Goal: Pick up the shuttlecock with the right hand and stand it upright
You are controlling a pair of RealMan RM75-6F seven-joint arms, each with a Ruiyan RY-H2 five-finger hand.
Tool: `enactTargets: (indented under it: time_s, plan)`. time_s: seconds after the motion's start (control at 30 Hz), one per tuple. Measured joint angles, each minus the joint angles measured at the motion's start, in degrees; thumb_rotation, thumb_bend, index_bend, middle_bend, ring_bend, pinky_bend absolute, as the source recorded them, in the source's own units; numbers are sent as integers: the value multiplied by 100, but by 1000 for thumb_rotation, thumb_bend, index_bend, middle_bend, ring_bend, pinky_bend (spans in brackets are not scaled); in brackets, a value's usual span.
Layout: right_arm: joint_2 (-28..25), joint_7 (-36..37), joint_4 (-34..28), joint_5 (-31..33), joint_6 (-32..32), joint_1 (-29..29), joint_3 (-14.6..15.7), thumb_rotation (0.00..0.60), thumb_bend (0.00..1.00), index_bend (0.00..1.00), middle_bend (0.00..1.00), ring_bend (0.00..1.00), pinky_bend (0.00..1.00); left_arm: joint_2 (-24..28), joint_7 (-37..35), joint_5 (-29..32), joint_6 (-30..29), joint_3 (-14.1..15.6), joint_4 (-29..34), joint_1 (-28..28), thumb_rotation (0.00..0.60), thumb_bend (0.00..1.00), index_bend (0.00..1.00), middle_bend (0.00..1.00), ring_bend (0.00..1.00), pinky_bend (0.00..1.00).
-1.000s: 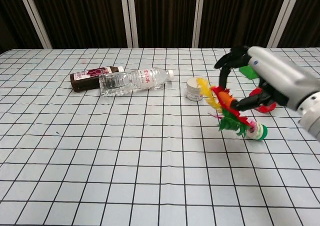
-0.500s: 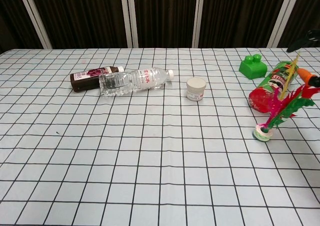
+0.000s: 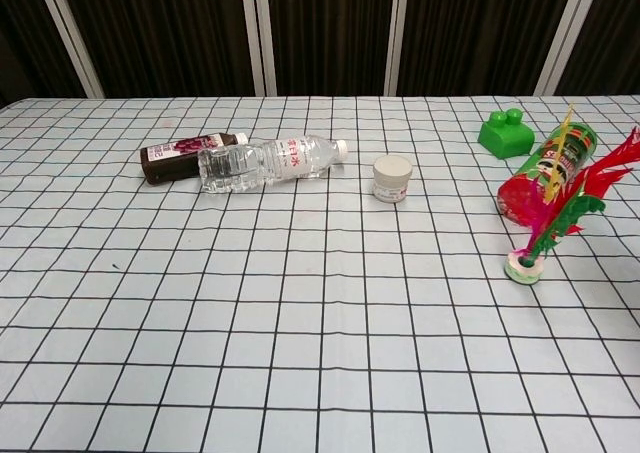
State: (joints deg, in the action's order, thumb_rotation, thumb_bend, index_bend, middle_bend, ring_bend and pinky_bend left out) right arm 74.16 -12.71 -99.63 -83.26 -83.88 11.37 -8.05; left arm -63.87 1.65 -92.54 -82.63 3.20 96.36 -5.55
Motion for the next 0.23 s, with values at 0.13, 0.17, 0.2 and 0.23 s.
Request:
enactTargets:
  time_s: [0.13,0.17,0.2,0.23]
  plan:
    - [-516,-55,185,-444,-377,-321,334,600,366,0,0,0,0,-73,126,-73,-159,-38,-111,27,600,0,0,0,0,0]
    - [-620,-54,226,-488,-441,-395,402,600,355,0,0,0,0,-98,162,-76,-182,-47,-142,39,600,0,0,0,0,0]
    - [-714,-55,270,-524,-490,-469,467,600,350,0,0,0,0,-108,183,-67,-185,-53,-152,44,600,0,0,0,0,0]
    - [-820,-62,337,-567,-553,-560,544,600,344,0,0,0,0,-113,197,-50,-181,-57,-155,47,600,0,0,0,0,0]
